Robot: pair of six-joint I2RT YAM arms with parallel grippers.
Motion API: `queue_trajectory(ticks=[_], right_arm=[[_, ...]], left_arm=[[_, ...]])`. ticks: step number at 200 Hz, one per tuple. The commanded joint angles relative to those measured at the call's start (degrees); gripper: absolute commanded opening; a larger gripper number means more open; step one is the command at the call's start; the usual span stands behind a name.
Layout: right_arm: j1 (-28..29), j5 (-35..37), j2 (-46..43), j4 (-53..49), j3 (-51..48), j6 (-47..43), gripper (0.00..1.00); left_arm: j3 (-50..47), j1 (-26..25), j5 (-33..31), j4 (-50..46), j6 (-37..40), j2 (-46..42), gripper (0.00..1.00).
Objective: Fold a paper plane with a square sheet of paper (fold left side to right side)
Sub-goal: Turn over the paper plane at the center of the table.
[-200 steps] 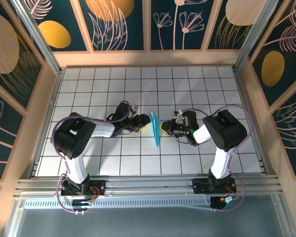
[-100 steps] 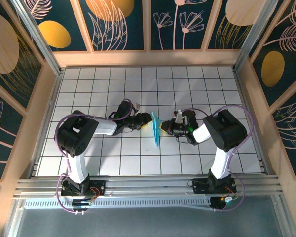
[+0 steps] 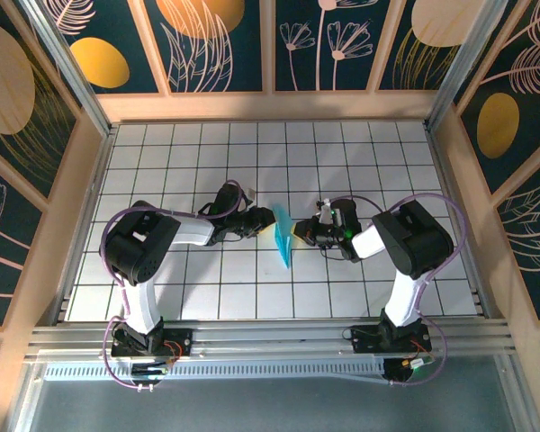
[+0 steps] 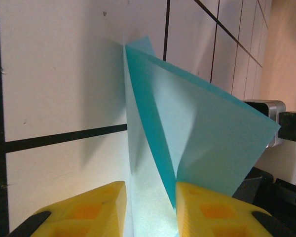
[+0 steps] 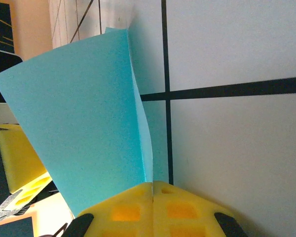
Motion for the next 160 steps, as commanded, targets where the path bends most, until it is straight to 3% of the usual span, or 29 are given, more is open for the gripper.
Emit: queue_trajectory(ticks=[1,32,87,160], right_arm=[[0.27,1.48,-2.08,-2.6,1.45,-2.28,0.0],[0.4,1.92,-2.72,-4.74,2.22,-3.6,0.0],[1.03,2.49,-3.52,-7.34,3.65,-4.8,0.0],[1.19,3.05,-3.38,-8.97,3.88,-5.12,0.02]], left_arm=[[0.72,-0.34,-0.25,-0.96,1.18,-0.46,0.31],[0.74,-0.34,-0.03,-1.32,1.66,-0.88,0.33],[1.8,-0.63,-1.56,-5.66,4.26,-0.8,0.46],[0.46,-0.69,-2.92,-3.11,2.31,-2.13,0.15]])
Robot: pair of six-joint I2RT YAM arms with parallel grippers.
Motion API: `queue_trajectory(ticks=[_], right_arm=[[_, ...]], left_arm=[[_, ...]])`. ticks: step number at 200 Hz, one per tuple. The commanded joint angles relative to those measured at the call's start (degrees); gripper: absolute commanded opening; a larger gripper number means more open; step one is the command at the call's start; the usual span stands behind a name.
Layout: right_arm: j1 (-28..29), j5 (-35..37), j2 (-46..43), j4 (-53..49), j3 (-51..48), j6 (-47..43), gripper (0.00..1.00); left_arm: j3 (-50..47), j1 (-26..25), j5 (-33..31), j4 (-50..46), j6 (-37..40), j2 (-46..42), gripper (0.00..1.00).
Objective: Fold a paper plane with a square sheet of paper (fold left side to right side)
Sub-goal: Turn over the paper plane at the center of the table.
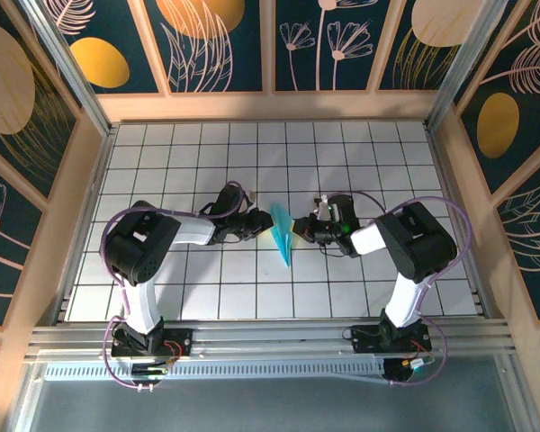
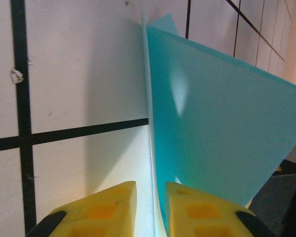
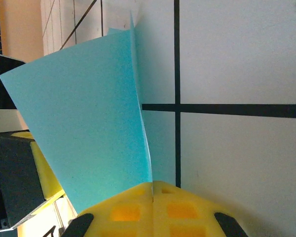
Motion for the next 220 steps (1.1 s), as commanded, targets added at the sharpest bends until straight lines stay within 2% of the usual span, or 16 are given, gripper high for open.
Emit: queue_trajectory(ticks=[1,27,61,88,112,148,180,220], right_arm=[[0.48,1.25,-1.58,-2.09,1.1,-1.24,0.03],[0.39,2.92,-3.76,-6.75,1.93,-3.15,0.15],[0.35,8.5,-10.16,-19.66,4.11,-8.81,0.37],[0.79,11.24,-15.67,-31.56,6.51,-13.31,0.43],[2.53,10.86,-19.4,-39.18,8.44,-16.1,0.49],[7.7,10.36,-18.79,-43.61,10.87,-16.3,0.56],[10.85,10.83,-14.69,-42.7,12.62,-15.39,0.56],[12.16,11.82,-12.79,-42.71,14.37,-15.22,0.54]], left_arm=[[-0.29,-0.36,-0.96,1.22,-0.96,-2.14,0.15],[-0.55,-0.38,-1.27,2.02,-2.81,-3.8,0.08],[-1.6,-0.49,-0.99,3.45,-5.95,-5.27,0.05],[-2.05,-0.6,-0.68,4.76,-8.17,-5.0,0.05],[-1.99,-0.68,-0.68,5.23,-9.31,-4.37,0.05],[-1.14,-0.89,-0.43,4.98,-9.93,-3.15,0.04],[-1.1,-0.97,-0.68,4.54,-9.65,-2.79,0.04],[-1.16,-0.98,-1.0,3.52,-9.1,-2.9,0.04]])
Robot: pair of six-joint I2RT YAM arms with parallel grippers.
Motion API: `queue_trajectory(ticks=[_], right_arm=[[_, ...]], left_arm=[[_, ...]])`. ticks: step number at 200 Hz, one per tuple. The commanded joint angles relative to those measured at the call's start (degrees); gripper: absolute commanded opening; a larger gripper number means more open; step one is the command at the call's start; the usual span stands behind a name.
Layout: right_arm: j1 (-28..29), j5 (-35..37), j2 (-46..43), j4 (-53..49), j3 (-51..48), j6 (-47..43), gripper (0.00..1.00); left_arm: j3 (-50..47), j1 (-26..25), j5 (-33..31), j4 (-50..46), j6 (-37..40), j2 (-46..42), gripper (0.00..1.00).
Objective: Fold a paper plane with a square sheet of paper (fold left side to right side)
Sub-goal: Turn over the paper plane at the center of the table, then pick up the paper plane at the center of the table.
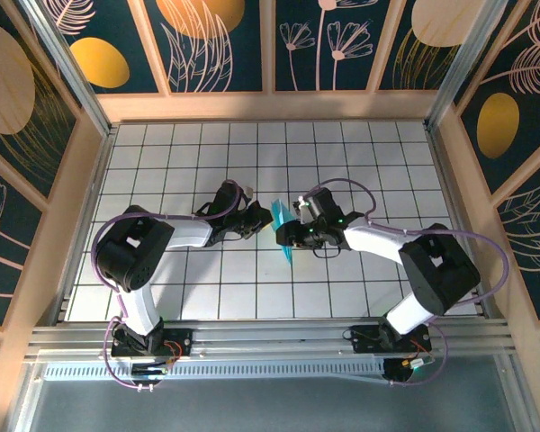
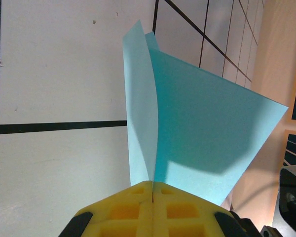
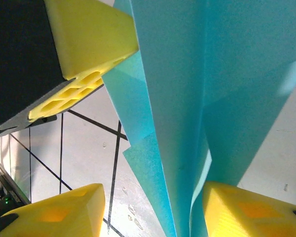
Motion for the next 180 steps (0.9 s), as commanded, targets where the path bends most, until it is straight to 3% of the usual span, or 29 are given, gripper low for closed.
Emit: queue_trajectory(ticks=[1,77,180], right_arm=[[0.56,1.49,0.87,-0.98,2.16,-0.27,0.54],[1.72,5.08,4.05,-4.0,4.42,-1.32,0.51],[3.09,11.8,6.07,-8.99,6.99,-2.74,0.26]], left_arm=[[0.3,-0.45,-0.13,0.26,-1.21,0.7,0.04],[0.95,-0.45,-0.03,-0.6,-0.77,1.23,0.04],[1.33,-0.43,-0.29,-1.59,-0.19,2.62,0.04]])
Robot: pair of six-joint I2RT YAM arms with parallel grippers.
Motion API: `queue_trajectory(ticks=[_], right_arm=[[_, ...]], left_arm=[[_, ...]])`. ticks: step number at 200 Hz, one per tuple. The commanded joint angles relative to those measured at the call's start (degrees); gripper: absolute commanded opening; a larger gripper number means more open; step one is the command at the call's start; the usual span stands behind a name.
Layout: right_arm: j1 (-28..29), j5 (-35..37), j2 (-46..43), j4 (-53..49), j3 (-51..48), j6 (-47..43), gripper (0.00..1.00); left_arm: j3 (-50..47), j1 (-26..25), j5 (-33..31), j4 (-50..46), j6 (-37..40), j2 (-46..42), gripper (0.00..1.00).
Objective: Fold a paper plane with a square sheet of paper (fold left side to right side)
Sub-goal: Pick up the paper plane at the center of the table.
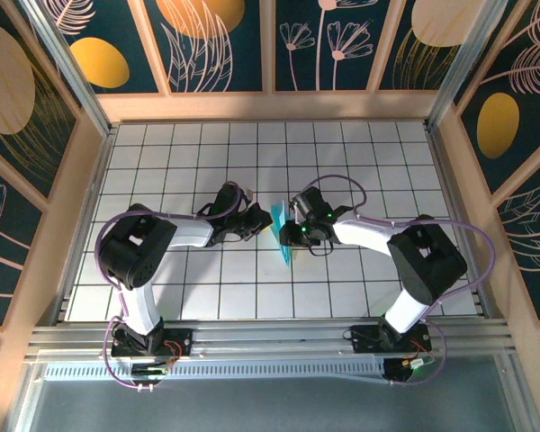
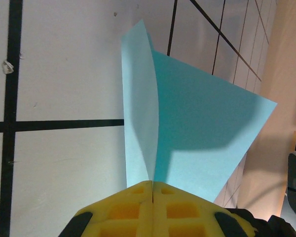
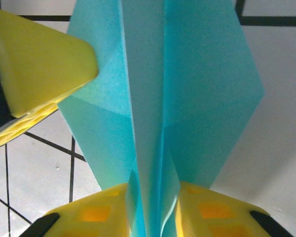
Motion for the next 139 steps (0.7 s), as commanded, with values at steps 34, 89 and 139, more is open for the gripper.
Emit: queue_trajectory(ticks=[34,89,139], right_arm=[[0.99,1.21,1.81,-1.11,1.21,0.11,0.25],[2.04,0.3,3.23,0.89,1.55,1.62,0.24],[2.55,2.58,4.48,-0.28,2.24,2.08,0.19]], left_arm=[[0.53,-0.5,-0.41,-0.39,-0.54,1.5,0.04],[0.0,-0.61,-0.34,0.36,-0.88,1.65,0.04],[-0.37,-0.79,-0.32,0.63,-1.05,1.86,0.04]])
